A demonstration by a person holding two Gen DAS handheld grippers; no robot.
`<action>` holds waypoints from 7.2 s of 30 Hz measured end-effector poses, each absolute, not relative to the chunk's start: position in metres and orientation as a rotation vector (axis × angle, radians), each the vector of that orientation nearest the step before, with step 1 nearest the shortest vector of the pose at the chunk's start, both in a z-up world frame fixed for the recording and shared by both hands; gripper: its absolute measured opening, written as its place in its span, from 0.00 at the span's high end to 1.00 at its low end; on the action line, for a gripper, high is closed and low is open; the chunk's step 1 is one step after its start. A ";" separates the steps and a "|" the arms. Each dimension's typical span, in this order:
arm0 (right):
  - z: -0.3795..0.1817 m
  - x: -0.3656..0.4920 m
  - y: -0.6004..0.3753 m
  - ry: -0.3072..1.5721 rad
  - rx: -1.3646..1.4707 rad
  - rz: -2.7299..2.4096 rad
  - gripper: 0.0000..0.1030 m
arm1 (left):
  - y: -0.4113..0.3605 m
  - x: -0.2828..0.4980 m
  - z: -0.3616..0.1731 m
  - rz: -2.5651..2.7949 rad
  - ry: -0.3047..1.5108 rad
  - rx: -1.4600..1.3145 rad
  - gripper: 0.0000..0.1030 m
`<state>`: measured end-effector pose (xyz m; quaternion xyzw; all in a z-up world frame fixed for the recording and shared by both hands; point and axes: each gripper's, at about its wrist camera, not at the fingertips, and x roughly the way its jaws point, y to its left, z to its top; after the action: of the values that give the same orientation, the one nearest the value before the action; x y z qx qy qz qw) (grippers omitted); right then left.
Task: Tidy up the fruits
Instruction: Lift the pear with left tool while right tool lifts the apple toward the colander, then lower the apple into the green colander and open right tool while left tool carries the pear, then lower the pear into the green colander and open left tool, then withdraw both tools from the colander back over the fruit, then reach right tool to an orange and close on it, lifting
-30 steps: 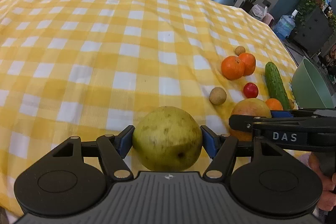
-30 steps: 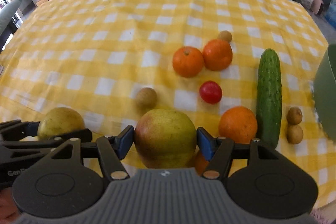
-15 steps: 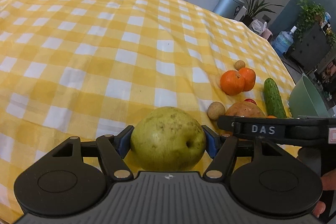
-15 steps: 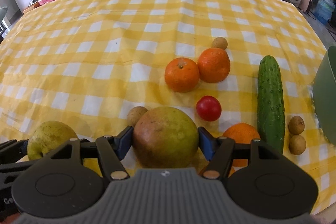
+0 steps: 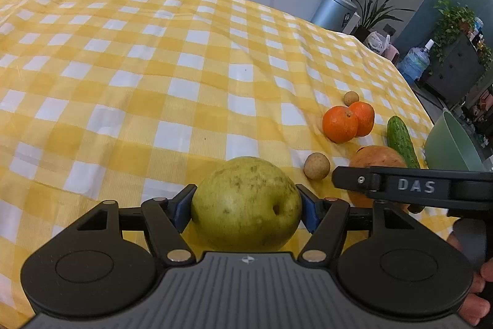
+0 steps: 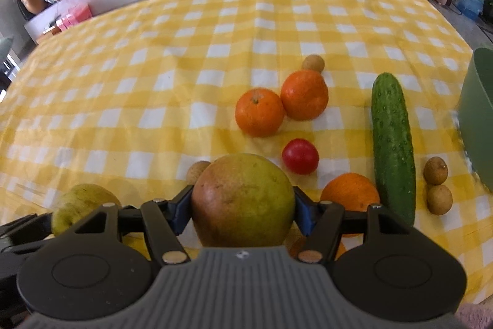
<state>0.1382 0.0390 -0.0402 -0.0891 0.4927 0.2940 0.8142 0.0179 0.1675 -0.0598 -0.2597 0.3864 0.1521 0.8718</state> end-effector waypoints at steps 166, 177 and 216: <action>0.075 0.161 -0.127 0.940 0.325 0.521 0.17 | 0.073 0.115 0.118 0.068 0.607 -0.307 0.13; 0.041 0.130 -0.066 1.009 0.273 0.476 0.26 | 0.124 0.067 0.059 0.126 0.715 -0.401 0.14; -0.056 0.133 -0.039 1.201 0.142 0.379 0.58 | 0.124 0.069 -0.036 0.045 0.969 -0.372 0.15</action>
<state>0.1329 -0.0387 -0.0557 0.0663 0.5613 0.1772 0.8057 0.0694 0.1244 -0.0360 -0.1776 0.4631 0.0217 0.8681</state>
